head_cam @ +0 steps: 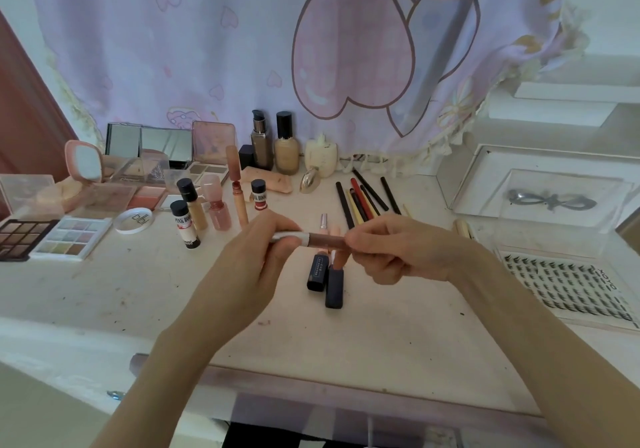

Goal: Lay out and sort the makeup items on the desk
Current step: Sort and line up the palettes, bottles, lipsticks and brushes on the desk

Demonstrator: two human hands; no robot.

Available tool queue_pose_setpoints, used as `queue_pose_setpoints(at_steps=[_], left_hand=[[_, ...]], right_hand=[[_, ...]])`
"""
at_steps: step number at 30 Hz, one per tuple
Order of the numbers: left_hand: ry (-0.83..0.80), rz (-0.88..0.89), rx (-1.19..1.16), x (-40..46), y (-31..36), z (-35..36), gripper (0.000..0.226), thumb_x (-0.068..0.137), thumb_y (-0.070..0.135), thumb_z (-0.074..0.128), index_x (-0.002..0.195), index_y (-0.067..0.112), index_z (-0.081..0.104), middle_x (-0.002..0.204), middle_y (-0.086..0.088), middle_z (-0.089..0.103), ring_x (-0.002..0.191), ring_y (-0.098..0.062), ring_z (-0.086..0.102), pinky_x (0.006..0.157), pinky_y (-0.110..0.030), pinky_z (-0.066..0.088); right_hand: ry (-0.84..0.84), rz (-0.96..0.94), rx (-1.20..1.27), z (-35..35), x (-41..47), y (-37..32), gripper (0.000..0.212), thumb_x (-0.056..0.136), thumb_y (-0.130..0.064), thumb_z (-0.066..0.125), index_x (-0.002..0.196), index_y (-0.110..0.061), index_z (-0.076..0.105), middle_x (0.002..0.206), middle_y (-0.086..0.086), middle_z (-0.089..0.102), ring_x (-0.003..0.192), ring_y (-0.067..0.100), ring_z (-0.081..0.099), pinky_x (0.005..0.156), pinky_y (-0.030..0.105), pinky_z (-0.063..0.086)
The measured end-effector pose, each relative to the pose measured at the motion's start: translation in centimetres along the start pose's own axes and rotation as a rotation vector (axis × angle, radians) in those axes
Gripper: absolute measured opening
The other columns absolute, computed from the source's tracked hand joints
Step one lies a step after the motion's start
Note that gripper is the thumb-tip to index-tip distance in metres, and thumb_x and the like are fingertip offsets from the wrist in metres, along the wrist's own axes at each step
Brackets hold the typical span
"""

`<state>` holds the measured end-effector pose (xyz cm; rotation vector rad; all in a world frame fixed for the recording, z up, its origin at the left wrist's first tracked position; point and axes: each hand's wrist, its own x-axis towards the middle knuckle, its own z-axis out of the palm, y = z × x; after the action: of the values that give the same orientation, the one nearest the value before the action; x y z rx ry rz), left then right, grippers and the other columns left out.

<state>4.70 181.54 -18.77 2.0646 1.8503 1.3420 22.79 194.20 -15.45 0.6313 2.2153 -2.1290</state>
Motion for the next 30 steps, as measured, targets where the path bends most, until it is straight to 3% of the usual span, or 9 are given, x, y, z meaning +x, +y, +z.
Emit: queue_pose_setpoints(at_steps=[3, 8, 10, 12, 14, 17, 21, 26, 30], left_hand=[[0.006, -0.051, 0.050, 0.1, -0.1, 0.1, 0.024, 0.093, 0.039, 0.032, 0.070, 0.035, 0.036, 0.051, 0.012, 0.035, 0.047, -0.008, 0.043, 0.054, -0.008, 0.038], [0.002, -0.248, 0.028, -0.2, -0.7, 0.2, 0.051, 0.097, 0.040, 0.035, 0.048, 0.025, 0.039, 0.035, 0.008, 0.035, 0.038, -0.011, 0.037, 0.044, -0.015, 0.031], [-0.034, -0.310, -0.039, -0.2, -0.7, -0.1, 0.046, 0.088, 0.046, 0.036, 0.050, 0.025, 0.050, 0.040, 0.012, 0.046, 0.048, -0.003, 0.047, 0.051, -0.011, 0.035], [-0.138, -0.258, -0.115, -0.1, -0.4, -0.7, 0.020, 0.081, 0.047, 0.043, 0.080, 0.034, 0.058, 0.061, 0.017, 0.054, 0.062, 0.005, 0.052, 0.058, -0.008, 0.039], [-0.167, -0.232, -0.270, -0.1, 0.1, -1.3, 0.023, 0.074, 0.039, 0.053, 0.097, 0.035, 0.053, 0.074, 0.018, 0.055, 0.066, 0.003, 0.053, 0.061, -0.011, 0.043], [-0.076, -0.192, -0.288, 0.1, 0.7, -1.9, 0.017, 0.073, 0.039, 0.053, 0.086, 0.029, 0.054, 0.071, 0.016, 0.058, 0.060, 0.000, 0.051, 0.056, -0.009, 0.041], [-0.030, -0.263, -0.052, 0.9, 0.3, -1.8, 0.044, 0.066, 0.066, 0.034, 0.066, 0.028, 0.054, 0.049, 0.005, 0.049, 0.047, -0.004, 0.045, 0.047, -0.012, 0.037], [-0.125, -0.240, -0.185, 0.4, -0.5, -2.3, 0.029, 0.066, 0.051, 0.055, 0.093, 0.041, 0.054, 0.074, 0.010, 0.059, 0.071, -0.007, 0.058, 0.068, -0.019, 0.050], [-0.016, -0.249, -0.134, 0.6, -0.3, -2.8, 0.023, 0.068, 0.048, 0.051, 0.079, 0.029, 0.059, 0.063, 0.002, 0.052, 0.061, -0.003, 0.050, 0.056, -0.012, 0.041]], right_hand=[[0.051, -0.005, -0.071, 1.2, 0.1, 0.2, 0.024, 0.092, -0.030, 0.049, 0.084, -0.014, 0.065, 0.052, -0.006, 0.029, 0.043, 0.009, 0.021, 0.043, 0.022, 0.019], [0.337, -0.190, -0.729, 2.8, -0.1, 0.0, 0.011, 0.090, -0.025, 0.058, 0.094, -0.022, 0.069, 0.055, -0.014, 0.047, 0.052, 0.006, 0.039, 0.052, 0.015, 0.033], [0.403, -0.215, -0.705, 3.0, 0.0, 0.2, 0.011, 0.089, -0.024, 0.061, 0.094, -0.019, 0.069, 0.053, -0.015, 0.049, 0.052, 0.004, 0.041, 0.052, 0.014, 0.034], [0.401, -0.193, -0.608, 3.0, 0.1, 0.1, 0.012, 0.090, -0.026, 0.058, 0.089, -0.020, 0.068, 0.049, -0.014, 0.046, 0.047, 0.005, 0.038, 0.049, 0.015, 0.031], [0.318, -0.149, -0.426, 2.7, 0.0, 0.1, 0.023, 0.090, -0.034, 0.052, 0.085, -0.019, 0.068, 0.048, -0.011, 0.039, 0.044, 0.005, 0.032, 0.046, 0.016, 0.029], [0.195, -0.087, -0.185, 2.3, -0.4, 0.0, 0.035, 0.087, -0.039, 0.044, 0.087, -0.012, 0.066, 0.049, -0.010, 0.033, 0.043, 0.006, 0.026, 0.043, 0.016, 0.026], [0.315, -0.179, -0.446, 2.5, 0.0, 0.4, 0.008, 0.092, -0.021, 0.055, 0.091, -0.024, 0.063, 0.062, -0.012, 0.050, 0.055, 0.002, 0.043, 0.055, 0.018, 0.037], [0.376, -0.165, -0.414, 2.3, -0.1, 0.6, 0.007, 0.092, -0.020, 0.055, 0.092, -0.020, 0.063, 0.060, -0.017, 0.053, 0.056, -0.001, 0.044, 0.059, 0.016, 0.037], [0.331, -0.166, -0.475, 2.8, 0.2, 0.5, 0.012, 0.094, -0.021, 0.051, 0.091, -0.025, 0.062, 0.066, -0.015, 0.051, 0.058, -0.001, 0.044, 0.059, 0.012, 0.036]])
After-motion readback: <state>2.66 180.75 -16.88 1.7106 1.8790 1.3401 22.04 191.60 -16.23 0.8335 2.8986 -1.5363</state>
